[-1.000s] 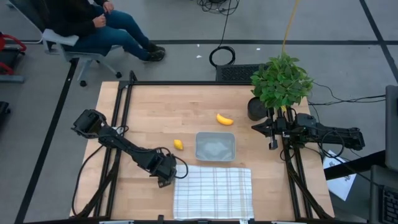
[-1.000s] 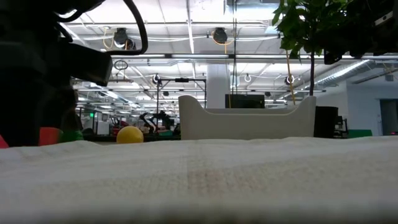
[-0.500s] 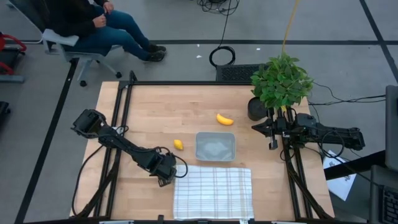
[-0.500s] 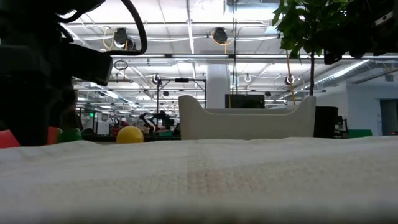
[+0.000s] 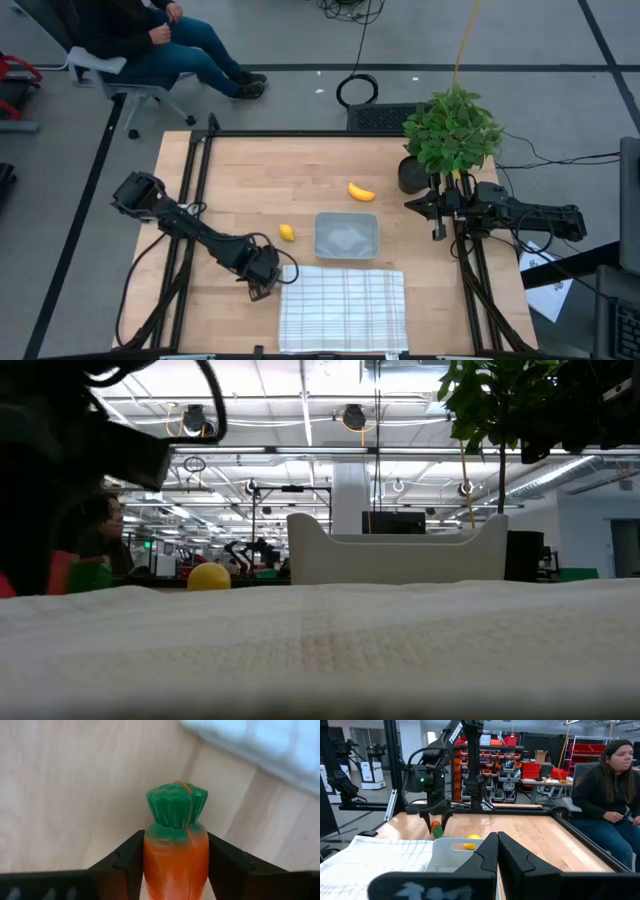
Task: Pick and placing Produce into tupperware
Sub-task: Put the carrot into the gray bin
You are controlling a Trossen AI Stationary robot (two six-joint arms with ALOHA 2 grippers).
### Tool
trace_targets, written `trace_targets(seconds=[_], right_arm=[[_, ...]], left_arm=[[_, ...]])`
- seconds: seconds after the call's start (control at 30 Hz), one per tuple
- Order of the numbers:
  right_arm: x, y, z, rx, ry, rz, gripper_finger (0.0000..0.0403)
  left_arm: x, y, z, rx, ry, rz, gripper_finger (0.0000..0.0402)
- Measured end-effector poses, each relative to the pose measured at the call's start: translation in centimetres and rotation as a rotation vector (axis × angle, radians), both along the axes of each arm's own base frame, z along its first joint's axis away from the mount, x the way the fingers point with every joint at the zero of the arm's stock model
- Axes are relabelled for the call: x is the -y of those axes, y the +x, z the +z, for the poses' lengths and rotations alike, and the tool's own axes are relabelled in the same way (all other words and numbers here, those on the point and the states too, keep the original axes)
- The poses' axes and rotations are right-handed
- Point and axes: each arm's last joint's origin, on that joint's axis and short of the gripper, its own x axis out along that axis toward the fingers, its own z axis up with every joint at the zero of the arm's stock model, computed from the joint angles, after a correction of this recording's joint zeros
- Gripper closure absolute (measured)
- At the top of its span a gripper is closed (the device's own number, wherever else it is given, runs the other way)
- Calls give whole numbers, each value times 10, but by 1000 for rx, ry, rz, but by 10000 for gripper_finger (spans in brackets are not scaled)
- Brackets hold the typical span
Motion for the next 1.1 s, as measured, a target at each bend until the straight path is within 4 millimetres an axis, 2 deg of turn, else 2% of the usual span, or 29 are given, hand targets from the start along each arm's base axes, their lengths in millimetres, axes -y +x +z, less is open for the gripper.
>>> trace_targets(seconds=[0.13,0.37,0.63,0.83,1.1], right_arm=[[0,0,0,0,0,0,403],[0,0,0,0,1,0,403],[0,0,0,6,4,4,403],[0,0,1,9,4,4,403],[0,0,1,9,4,5,403]], left_arm=[[-6,-2,1,-22,35,-48,238],[-18,4,2,-16,60,-101,224],[-33,12,8,4,76,-150,238],[-39,26,31,81,101,-200,226],[-47,53,74,239,122,-216,223]])
